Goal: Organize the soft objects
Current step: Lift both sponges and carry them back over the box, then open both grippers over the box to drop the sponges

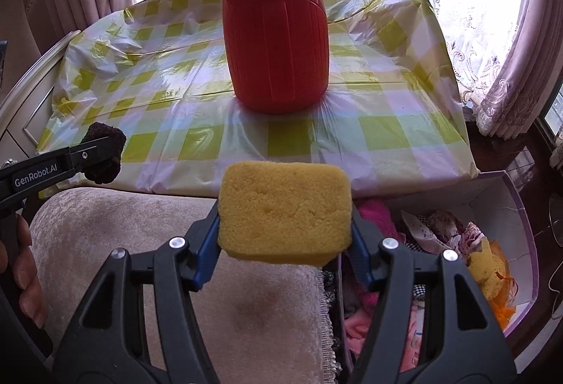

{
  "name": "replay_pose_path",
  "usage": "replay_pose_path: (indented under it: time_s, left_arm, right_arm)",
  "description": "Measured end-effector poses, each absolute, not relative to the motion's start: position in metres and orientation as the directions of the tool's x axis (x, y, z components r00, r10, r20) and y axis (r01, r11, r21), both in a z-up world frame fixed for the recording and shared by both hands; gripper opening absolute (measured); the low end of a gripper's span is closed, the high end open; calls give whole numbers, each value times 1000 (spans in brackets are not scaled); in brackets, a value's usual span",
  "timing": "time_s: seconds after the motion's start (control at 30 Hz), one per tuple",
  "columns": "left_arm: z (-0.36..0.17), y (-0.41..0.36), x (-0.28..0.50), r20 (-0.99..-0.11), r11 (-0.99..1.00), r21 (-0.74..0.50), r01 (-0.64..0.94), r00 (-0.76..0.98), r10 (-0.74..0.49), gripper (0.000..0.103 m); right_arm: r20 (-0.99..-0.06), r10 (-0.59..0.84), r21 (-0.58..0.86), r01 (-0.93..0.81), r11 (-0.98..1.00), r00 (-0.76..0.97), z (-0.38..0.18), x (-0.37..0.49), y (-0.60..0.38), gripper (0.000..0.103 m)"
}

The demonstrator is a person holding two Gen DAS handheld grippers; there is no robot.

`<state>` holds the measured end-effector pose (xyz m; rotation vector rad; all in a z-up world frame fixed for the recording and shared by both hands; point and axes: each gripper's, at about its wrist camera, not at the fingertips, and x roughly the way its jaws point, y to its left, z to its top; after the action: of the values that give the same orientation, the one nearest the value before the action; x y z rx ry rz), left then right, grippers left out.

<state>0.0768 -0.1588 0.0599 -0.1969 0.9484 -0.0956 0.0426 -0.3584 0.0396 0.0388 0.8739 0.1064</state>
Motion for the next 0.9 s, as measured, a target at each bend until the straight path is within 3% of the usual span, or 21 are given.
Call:
replay_pose_path:
  time_s: [0.57, 0.67, 0.77, 0.8, 0.87, 0.9]
  left_arm:
    - [67, -289, 72, -773, 906, -289, 310, 484, -411, 29]
    - [68, -315, 68, -748, 856, -357, 375, 434, -502, 30]
    - [58, -340, 67, -740, 789, -444, 424, 324, -590, 58]
    - [53, -346, 66, -752, 792, -436, 428, 310, -582, 67]
    - [50, -345, 66, -770, 809, -410, 421, 315, -555, 67]
    - [49, -337, 67, -775, 820, -406, 403, 324, -542, 67]
  right_arm:
    - [-767, -125, 24, 223, 975, 629, 47, 15, -498, 66]
    - [-767, -178, 8, 286, 958, 617, 50, 9, -526, 66]
    - [-767, -224, -12, 335, 942, 601, 51, 6, -543, 69]
    - [-768, -234, -15, 349, 937, 596, 50, 5, -548, 76]
    - [-771, -260, -26, 379, 925, 581, 46, 3, -556, 91]
    - [-775, -264, -30, 384, 923, 574, 43, 4, -556, 91]
